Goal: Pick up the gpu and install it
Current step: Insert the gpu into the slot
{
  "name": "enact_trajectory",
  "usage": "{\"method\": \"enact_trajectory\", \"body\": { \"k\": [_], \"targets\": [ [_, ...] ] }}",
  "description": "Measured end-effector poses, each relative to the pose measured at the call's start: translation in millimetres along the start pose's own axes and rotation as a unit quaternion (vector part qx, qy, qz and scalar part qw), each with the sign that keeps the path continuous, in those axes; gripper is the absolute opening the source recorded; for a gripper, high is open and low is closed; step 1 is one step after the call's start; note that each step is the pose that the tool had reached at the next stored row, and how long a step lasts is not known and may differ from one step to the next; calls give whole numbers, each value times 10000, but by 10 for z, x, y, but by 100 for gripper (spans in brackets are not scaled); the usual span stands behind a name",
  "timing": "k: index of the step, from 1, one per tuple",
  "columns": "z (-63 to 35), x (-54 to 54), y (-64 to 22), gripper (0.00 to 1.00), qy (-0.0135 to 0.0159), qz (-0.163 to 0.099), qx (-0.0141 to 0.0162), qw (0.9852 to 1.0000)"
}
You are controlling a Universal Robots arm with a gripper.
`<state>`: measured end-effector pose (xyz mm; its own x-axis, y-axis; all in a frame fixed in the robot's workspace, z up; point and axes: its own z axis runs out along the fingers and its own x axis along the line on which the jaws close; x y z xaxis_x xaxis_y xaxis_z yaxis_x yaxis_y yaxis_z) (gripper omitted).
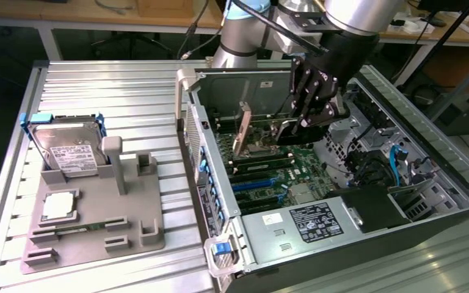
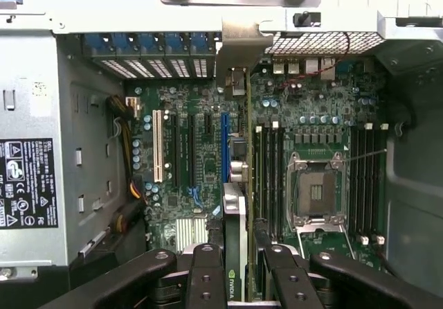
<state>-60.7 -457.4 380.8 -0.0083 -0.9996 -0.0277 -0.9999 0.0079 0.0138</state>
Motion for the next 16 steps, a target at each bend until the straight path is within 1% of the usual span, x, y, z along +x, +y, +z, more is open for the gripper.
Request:
{"method": "enact_trajectory", "body": {
  "k": [10, 16],
  "targets": [
    [195, 21, 63, 27, 0, 0, 0, 10000],
    [304, 38, 77, 27, 0, 0, 0, 10000]
  ]
}}
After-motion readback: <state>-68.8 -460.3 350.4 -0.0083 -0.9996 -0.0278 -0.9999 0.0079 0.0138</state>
